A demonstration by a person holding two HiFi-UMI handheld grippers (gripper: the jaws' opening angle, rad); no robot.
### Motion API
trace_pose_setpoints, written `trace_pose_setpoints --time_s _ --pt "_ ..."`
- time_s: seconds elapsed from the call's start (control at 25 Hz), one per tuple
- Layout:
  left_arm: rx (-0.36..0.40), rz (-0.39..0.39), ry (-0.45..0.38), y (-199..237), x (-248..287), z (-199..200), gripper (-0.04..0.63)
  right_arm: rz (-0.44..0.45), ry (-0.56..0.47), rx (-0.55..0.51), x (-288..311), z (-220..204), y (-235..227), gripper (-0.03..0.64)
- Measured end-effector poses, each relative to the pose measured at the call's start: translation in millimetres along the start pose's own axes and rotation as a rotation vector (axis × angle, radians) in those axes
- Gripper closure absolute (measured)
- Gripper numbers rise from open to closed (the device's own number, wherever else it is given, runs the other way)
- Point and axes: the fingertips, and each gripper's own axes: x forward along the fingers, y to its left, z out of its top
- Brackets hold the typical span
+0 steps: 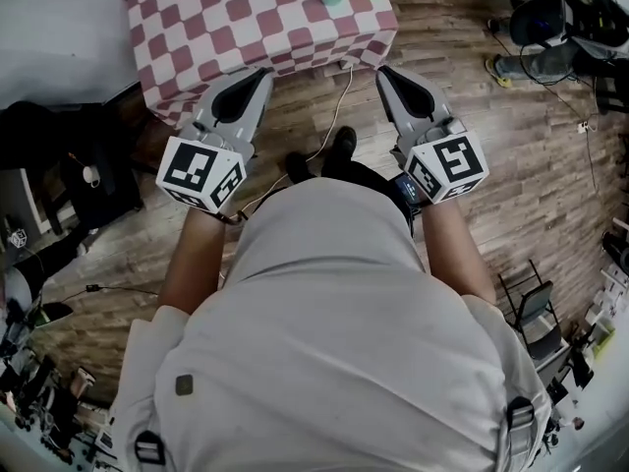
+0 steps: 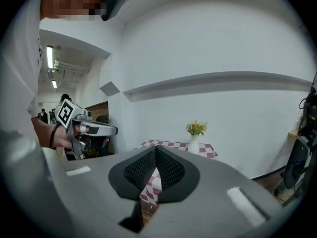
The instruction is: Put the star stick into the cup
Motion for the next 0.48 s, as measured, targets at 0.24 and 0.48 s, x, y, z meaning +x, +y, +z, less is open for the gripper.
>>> trace_pose_setpoints --time_s 0.24,0.48 --pt "0.013 -0.033 -0.012 -14.1 0.3 1.0 0.591 -0.011 0.003 -0.014 -20.3 -4.0 7.6 0.607" --pt "0.034 0.000 -0.045 -33.4 2.3 14.0 0.591 -0.003 -0.056 -0.027 -45.4 8.2 -2.6 0.607"
